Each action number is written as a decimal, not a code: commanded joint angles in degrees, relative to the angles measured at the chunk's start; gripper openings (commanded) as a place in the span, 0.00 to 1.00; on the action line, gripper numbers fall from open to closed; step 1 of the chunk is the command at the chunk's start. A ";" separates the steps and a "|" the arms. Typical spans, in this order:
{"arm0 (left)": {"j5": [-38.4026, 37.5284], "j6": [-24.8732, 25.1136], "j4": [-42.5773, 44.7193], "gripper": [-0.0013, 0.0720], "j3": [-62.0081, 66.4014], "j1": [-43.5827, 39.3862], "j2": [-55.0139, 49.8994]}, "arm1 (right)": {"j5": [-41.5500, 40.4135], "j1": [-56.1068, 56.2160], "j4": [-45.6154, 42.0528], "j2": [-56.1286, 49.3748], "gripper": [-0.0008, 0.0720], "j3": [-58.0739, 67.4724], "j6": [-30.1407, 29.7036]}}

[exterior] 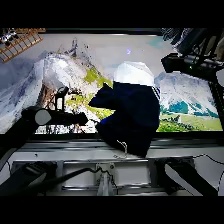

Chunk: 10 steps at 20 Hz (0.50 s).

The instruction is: Fold the clothes and pants, and hang the long-sleeved shirts on hangers.

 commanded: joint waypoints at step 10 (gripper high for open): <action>9.42 27.17 -22.23 0.71 -2.56 -0.20 -18.75 | 6.01 0.07 0.17 -0.02 0.71 -0.09 0.24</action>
